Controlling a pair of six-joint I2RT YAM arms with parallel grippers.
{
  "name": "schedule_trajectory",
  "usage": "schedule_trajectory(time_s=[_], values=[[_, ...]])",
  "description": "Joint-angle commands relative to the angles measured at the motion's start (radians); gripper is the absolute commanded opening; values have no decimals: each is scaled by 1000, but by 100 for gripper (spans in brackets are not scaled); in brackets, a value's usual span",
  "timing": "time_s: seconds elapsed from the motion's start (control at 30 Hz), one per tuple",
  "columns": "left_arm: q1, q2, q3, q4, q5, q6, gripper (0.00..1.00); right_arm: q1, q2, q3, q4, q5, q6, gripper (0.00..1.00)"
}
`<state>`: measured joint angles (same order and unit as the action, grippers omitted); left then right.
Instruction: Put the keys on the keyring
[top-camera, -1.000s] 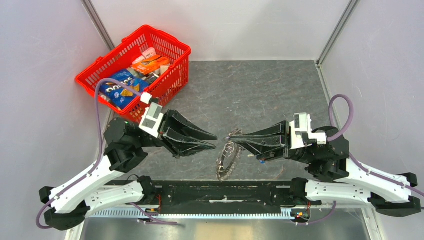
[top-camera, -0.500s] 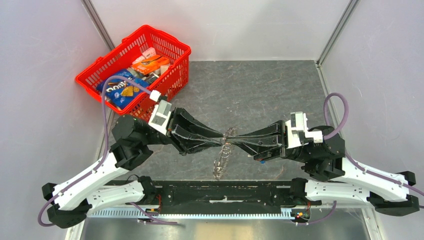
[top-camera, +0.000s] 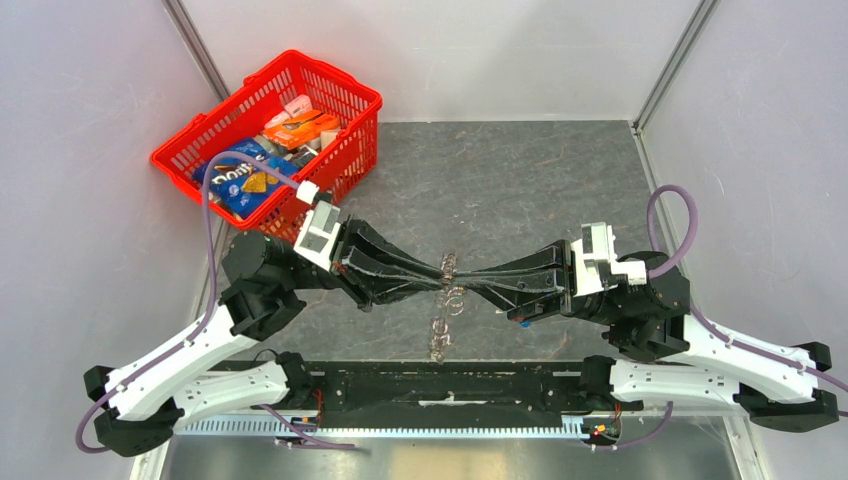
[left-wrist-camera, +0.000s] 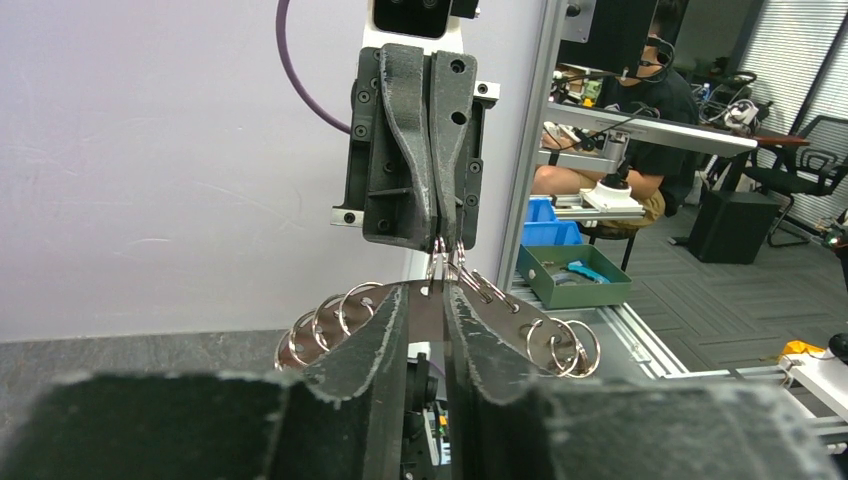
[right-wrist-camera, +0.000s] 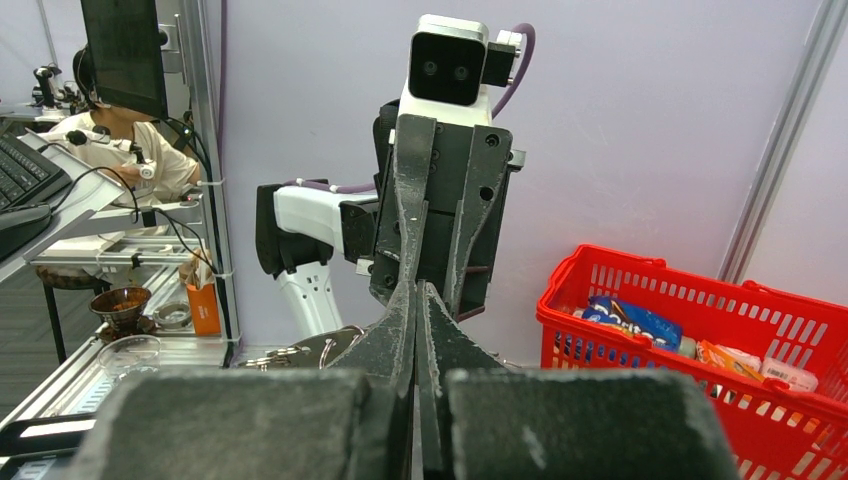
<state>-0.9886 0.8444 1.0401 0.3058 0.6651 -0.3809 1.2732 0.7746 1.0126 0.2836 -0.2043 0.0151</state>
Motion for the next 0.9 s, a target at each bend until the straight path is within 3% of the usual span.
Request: schedule_trajectory(time_s=[0.0, 0.2, 0.8, 0.87], values=[[-1, 5, 21, 54, 21, -5, 16, 1, 0, 46, 71, -2, 11, 0], [-1, 21, 31, 72, 50, -20, 2, -1, 9, 44, 72, 3, 11, 0], [-1, -10, 21, 111, 88, -42, 2, 0, 0, 62, -43, 14, -4, 0], [-1, -13, 23, 98, 91, -37, 2, 0, -13, 66, -65, 15, 1, 9]])
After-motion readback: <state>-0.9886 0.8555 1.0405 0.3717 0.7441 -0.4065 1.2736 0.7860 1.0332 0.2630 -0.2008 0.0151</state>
